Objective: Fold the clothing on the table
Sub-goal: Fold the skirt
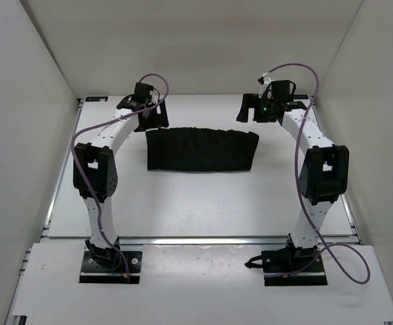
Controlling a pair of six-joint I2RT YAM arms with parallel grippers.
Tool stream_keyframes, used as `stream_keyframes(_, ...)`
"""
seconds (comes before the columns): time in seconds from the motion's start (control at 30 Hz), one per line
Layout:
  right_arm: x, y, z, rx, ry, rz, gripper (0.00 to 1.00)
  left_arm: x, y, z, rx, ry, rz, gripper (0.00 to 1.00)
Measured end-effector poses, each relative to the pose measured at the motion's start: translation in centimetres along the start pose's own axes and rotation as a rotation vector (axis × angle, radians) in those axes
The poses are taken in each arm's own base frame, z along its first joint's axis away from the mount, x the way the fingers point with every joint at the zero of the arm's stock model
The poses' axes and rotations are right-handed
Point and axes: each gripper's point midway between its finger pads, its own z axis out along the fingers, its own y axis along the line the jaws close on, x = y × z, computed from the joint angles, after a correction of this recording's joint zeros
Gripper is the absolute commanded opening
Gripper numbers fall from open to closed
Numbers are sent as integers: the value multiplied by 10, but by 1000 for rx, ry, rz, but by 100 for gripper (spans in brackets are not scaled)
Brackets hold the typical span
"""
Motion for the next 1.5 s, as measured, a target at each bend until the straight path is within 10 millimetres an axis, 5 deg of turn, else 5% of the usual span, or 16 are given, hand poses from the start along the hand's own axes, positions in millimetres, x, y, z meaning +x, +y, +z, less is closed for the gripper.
stream_keyframes(0.1, -7, -1, -3, 13, -31, -21, 99, -17, -4, -7, 5, -53, 11, 98)
stream_keyframes(0.2, 22, -7, -6, 23, 6, -9, 99, -13, -2, -9, 0, -63, 26, 99)
stream_keyframes(0.4, 128, -23, -10, 62, 213, 70, 98, 64, 26, 4, -76, 82, 76, 96)
stream_keyframes(0.5, 152, -24, -11, 68, 264, 95, 96, 93, 39, 10, -109, 145, 95, 93)
stream_keyframes(0.7, 143, -14, -3, 43, 233, 87, 92, 96, 43, 13, -117, 147, 110, 91)
stream_keyframes(1.17, 133, -24, 38, 72, 269, 112, 51, 90, 49, 21, -95, 139, 104, 83)
stream_keyframes(1.37, 135, -31, 36, 78, 279, 133, 33, 93, 41, 26, -53, 150, 90, 71)
stream_keyframes(1.5, 136, -37, 34, 87, 286, 144, 10, 96, 40, 30, -47, 158, 86, 47)
